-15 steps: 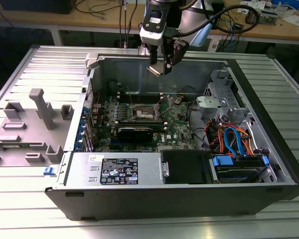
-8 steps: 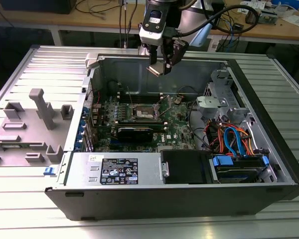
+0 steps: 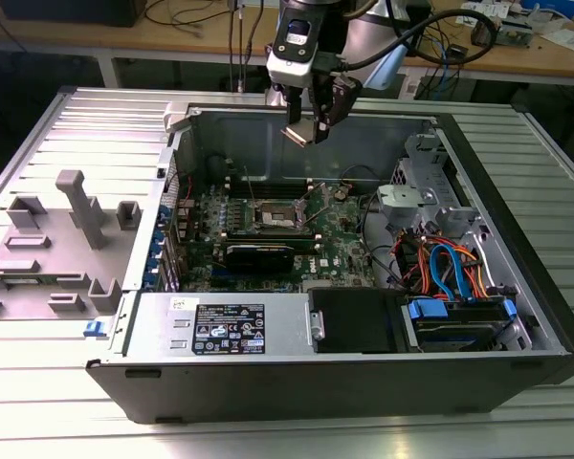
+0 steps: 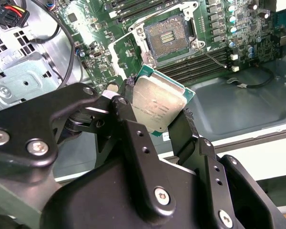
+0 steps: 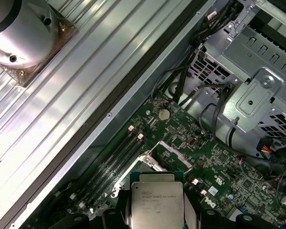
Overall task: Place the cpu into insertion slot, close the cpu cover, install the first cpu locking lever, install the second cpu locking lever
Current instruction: 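Place the cpu into insertion slot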
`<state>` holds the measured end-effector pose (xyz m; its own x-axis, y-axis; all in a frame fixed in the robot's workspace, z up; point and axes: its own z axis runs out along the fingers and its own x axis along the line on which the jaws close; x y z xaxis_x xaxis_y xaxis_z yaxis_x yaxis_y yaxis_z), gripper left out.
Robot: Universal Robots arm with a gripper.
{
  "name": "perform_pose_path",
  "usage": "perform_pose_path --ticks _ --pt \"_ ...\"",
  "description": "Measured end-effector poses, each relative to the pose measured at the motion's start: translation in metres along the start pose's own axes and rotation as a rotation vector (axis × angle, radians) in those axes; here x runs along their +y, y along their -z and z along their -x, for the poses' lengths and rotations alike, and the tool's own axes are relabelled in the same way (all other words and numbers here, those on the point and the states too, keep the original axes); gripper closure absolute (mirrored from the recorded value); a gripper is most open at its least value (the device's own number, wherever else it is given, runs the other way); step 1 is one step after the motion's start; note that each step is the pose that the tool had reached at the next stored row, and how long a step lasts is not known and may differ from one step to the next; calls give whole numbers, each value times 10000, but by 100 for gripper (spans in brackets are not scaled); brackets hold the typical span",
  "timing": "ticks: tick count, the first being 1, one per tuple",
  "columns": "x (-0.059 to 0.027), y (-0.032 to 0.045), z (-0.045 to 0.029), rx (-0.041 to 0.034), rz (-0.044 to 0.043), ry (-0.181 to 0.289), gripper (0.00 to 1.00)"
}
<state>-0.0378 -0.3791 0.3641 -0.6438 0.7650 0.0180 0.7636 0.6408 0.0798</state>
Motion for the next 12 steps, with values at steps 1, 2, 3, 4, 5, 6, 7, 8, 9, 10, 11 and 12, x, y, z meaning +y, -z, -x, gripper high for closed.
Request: perform_pose_path --ticks 1,2,3,4,5,6,7,8,9,10,11,12 --pt "0 0 0 -4 0 -45 46" --pt "0 0 0 -11 2 -134 46" --pt "0 -2 0 -28 6 -344 46" --pt "0 -3 0 -37 9 -470 46" --pt "0 -4 0 -51 12 -644 46" --pt "0 -5 0 -66 15 -821 46" --pt "0 -6 0 -76 17 -944 46" --pt "0 -7 0 -91 21 -1140 46" --pt "0 -7 0 -101 23 -1265 46" --pt "0 -7 0 -103 23 -1295 46" --pt "0 -7 0 -104 23 -1304 46" --pt "0 -7 0 -105 23 -1305 46"
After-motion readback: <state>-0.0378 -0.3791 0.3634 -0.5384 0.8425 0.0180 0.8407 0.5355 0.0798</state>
